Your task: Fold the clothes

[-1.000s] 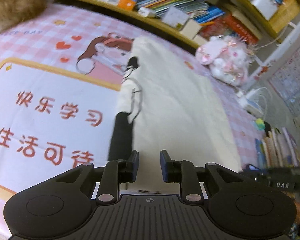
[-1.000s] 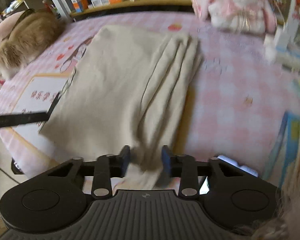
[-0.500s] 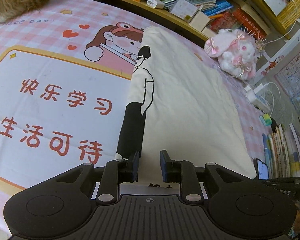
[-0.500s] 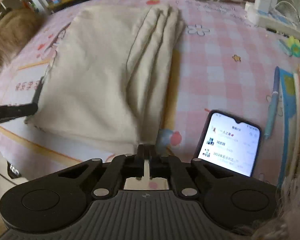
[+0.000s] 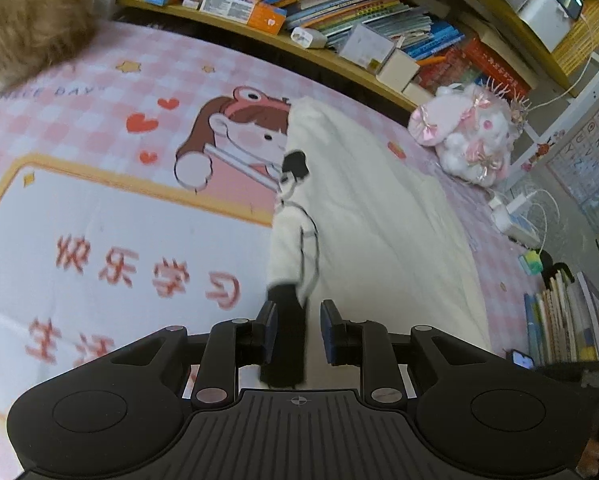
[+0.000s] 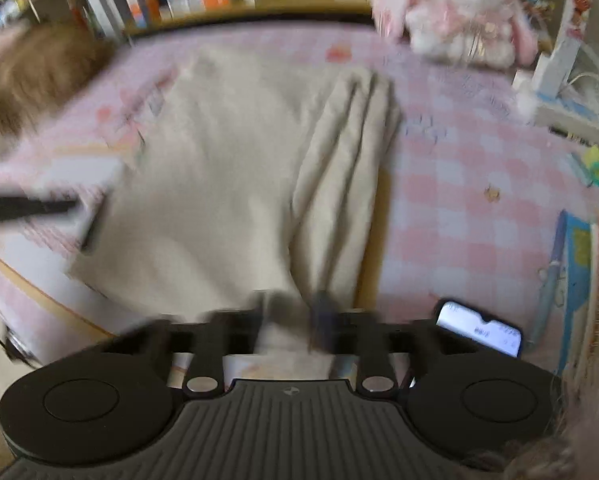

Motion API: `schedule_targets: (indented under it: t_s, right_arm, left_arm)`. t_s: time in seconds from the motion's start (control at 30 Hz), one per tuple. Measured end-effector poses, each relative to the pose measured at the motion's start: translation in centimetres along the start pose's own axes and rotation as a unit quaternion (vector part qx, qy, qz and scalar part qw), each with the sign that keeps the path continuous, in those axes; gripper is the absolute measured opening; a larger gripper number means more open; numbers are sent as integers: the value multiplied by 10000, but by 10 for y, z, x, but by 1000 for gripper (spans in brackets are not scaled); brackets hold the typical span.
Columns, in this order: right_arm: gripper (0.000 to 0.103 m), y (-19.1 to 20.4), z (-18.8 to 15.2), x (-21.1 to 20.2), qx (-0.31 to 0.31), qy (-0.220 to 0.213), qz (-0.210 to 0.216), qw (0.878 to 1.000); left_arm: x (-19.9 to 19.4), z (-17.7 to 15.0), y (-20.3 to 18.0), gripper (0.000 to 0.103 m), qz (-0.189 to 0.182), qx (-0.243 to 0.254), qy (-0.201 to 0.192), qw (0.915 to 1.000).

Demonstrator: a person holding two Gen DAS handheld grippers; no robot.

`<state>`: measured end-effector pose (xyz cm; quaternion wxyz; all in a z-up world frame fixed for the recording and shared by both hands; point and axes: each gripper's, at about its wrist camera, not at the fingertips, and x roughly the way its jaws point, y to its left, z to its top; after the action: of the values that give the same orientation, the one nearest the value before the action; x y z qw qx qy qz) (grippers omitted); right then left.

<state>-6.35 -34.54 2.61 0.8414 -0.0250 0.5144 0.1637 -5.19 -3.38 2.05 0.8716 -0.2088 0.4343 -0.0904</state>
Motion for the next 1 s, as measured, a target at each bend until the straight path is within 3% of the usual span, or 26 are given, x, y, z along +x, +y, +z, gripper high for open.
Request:
schedule_targets:
  t_s: [0.03,0.2,0.3,0.37,0.53,0.6,0.9,1.0]
  right_arm:
    - [6,1,-1,4,-31,73,-117,9999]
    - [5,-10,-1,-29,601,-250,202,9977]
    - [7,-13,-9,4,809,271,-188,9962]
    - [8,-8,-9,6,831,203,-294,9959]
    - [33,-4,-11,12,1031,274,-640,9922]
    - [33,-5,-12,13,1163,287,-700,9903]
    - [34,5,-14,12,1325,245,-1034,9855]
    - [34,8,-15,11,1375,247,-1098,9841]
  left_arm:
    - [1,5,2,23,-11,17,-19,10000]
    - [16,33,23,23,-216,-282,-70,9993]
    - [32,56,31,23,-340,-424,-11,9985]
    - [44,72,35,23,-425,-551,-13,9976]
    - [82,111,41,39,-695,-810,88,9942]
    - [99,125,43,39,-833,-915,137,9922]
    - [159,151,61,44,-1454,-1905,336,9703]
    - [165,153,64,40,-1628,-2049,305,9647]
